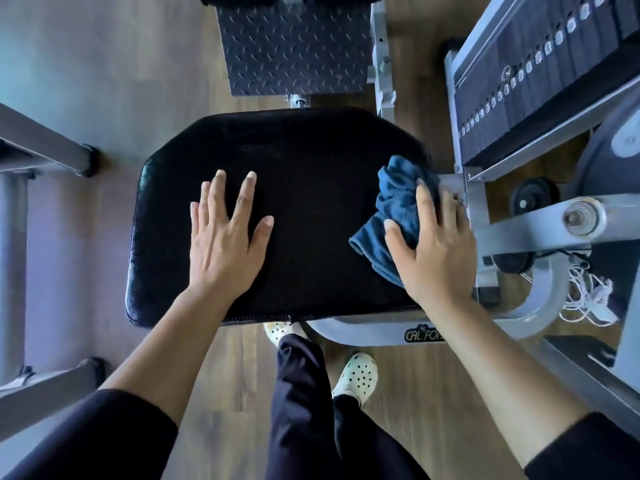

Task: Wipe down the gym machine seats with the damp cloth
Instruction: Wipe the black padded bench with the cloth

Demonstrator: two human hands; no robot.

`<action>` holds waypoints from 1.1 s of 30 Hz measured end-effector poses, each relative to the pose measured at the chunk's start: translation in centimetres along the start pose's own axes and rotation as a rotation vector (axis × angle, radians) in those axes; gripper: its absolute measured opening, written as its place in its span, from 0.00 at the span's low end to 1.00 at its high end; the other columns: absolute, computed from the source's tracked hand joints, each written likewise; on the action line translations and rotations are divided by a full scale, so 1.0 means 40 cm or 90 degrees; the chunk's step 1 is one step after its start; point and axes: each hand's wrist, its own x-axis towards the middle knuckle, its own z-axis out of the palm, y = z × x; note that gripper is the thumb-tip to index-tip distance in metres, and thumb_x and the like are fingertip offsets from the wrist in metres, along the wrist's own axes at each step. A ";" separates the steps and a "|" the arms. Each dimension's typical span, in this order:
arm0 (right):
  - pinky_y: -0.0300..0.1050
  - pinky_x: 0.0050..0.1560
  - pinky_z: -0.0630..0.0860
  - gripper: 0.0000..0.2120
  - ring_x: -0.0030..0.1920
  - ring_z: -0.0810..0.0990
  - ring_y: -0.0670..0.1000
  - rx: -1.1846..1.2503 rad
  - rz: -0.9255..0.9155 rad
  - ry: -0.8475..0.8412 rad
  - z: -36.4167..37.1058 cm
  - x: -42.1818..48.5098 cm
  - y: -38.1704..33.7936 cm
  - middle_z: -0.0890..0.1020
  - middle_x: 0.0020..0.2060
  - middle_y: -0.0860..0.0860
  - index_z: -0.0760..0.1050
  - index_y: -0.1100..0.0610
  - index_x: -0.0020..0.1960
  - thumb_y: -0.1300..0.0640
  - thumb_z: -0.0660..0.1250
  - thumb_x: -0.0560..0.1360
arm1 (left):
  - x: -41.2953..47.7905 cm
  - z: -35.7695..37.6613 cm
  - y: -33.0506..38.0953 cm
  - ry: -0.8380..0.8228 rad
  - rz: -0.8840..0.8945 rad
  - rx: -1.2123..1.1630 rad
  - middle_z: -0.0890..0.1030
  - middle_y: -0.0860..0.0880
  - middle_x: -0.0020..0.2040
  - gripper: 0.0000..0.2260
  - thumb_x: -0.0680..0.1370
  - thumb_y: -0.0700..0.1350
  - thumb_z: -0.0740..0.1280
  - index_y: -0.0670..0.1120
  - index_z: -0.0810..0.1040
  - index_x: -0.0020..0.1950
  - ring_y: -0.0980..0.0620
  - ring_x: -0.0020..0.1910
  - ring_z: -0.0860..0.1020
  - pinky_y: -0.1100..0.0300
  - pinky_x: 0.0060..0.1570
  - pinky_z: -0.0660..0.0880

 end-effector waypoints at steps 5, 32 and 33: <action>0.65 0.70 0.57 0.36 0.75 0.57 0.59 -0.024 -0.249 -0.095 -0.042 -0.095 0.069 0.63 0.74 0.53 0.57 0.51 0.76 0.31 0.50 0.75 | -0.096 -0.025 -0.049 -0.058 0.072 0.023 0.50 0.46 0.78 0.35 0.75 0.70 0.49 0.54 0.53 0.78 0.46 0.77 0.45 0.45 0.75 0.44; 0.67 0.69 0.60 0.39 0.72 0.64 0.61 -0.106 -0.484 -0.008 -0.021 -0.107 0.086 0.69 0.71 0.55 0.65 0.50 0.72 0.34 0.69 0.68 | -0.185 -0.026 -0.105 -0.070 0.147 0.147 0.53 0.45 0.78 0.52 0.63 0.81 0.49 0.51 0.54 0.78 0.41 0.77 0.50 0.37 0.72 0.49; 0.67 0.68 0.60 0.39 0.72 0.64 0.62 -0.106 -0.486 -0.008 -0.017 -0.108 0.073 0.69 0.71 0.55 0.65 0.51 0.72 0.34 0.70 0.67 | -0.185 -0.029 -0.107 -0.073 0.152 0.143 0.53 0.45 0.78 0.52 0.63 0.81 0.48 0.51 0.53 0.78 0.41 0.77 0.49 0.38 0.73 0.49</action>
